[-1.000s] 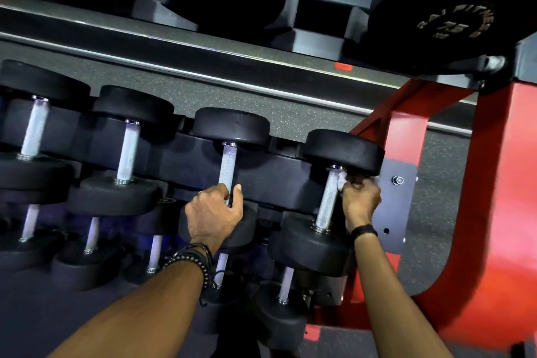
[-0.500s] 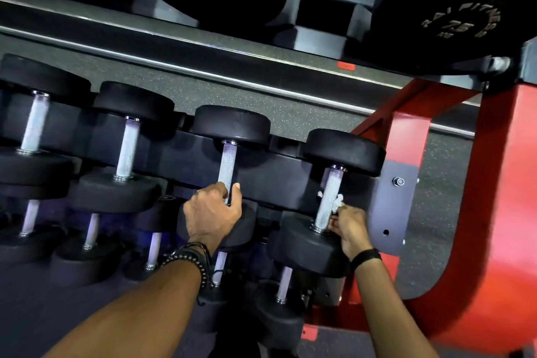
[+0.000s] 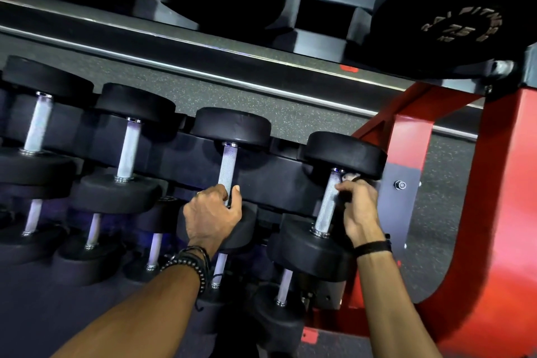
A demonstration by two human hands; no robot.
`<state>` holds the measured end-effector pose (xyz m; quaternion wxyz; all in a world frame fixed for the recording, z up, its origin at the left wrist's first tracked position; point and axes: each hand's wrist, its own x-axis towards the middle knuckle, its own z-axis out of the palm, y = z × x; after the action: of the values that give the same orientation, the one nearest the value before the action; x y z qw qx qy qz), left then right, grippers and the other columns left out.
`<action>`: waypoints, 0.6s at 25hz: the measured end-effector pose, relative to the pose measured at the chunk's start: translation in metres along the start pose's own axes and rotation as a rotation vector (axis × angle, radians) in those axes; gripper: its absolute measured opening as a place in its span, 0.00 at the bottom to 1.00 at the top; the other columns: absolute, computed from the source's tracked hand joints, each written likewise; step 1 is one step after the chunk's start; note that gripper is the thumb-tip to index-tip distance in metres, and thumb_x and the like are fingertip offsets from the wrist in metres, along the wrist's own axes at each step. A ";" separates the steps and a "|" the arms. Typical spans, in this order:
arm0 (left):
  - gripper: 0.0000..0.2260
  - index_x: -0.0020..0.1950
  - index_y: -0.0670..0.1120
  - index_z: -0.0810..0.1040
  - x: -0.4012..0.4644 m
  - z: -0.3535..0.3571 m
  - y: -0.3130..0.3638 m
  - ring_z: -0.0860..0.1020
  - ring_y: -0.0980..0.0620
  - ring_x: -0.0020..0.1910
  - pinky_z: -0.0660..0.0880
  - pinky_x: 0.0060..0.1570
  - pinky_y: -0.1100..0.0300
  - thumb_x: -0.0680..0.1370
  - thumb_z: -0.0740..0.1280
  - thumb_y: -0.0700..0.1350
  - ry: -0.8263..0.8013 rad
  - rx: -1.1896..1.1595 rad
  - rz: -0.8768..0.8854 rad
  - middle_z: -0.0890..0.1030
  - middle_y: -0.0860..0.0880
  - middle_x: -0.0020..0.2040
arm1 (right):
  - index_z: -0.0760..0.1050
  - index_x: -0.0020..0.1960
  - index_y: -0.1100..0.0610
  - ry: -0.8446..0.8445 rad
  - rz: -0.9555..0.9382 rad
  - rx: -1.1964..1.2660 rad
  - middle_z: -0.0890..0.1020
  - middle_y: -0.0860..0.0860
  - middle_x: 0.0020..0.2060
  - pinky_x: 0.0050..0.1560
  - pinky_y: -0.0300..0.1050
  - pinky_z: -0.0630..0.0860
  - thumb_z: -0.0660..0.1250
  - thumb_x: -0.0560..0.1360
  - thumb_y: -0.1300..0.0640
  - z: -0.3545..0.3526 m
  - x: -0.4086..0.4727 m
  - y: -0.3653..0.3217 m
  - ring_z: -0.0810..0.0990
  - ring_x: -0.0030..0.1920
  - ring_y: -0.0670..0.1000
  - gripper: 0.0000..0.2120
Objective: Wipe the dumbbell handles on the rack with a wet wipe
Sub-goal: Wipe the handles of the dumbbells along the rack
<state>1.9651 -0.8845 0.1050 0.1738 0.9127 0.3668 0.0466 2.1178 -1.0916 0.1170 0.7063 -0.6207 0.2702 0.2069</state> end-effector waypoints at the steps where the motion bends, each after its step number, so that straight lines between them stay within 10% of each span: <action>1: 0.20 0.31 0.46 0.74 0.000 0.000 -0.001 0.77 0.40 0.28 0.69 0.31 0.56 0.74 0.59 0.58 0.001 -0.001 0.002 0.77 0.48 0.27 | 0.71 0.34 0.56 -0.039 0.008 0.009 0.76 0.50 0.33 0.41 0.39 0.70 0.63 0.65 0.74 0.000 0.001 0.000 0.75 0.34 0.44 0.13; 4: 0.20 0.31 0.46 0.74 -0.001 0.001 0.000 0.77 0.40 0.28 0.68 0.30 0.57 0.74 0.58 0.59 0.020 -0.003 0.027 0.77 0.48 0.27 | 0.77 0.41 0.57 -0.165 0.068 0.067 0.83 0.53 0.43 0.52 0.43 0.74 0.67 0.70 0.70 -0.004 0.003 0.000 0.81 0.45 0.48 0.09; 15: 0.19 0.31 0.45 0.75 -0.002 0.000 0.000 0.77 0.40 0.29 0.63 0.32 0.58 0.75 0.61 0.58 0.013 0.039 0.047 0.77 0.48 0.28 | 0.78 0.38 0.56 0.042 0.107 -0.147 0.76 0.51 0.29 0.28 0.38 0.72 0.74 0.69 0.60 0.021 0.042 0.025 0.73 0.21 0.43 0.06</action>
<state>1.9637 -0.8862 0.1050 0.1526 0.9239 0.3474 0.0494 2.1372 -1.0692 0.0732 0.6410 -0.6598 0.3016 0.2507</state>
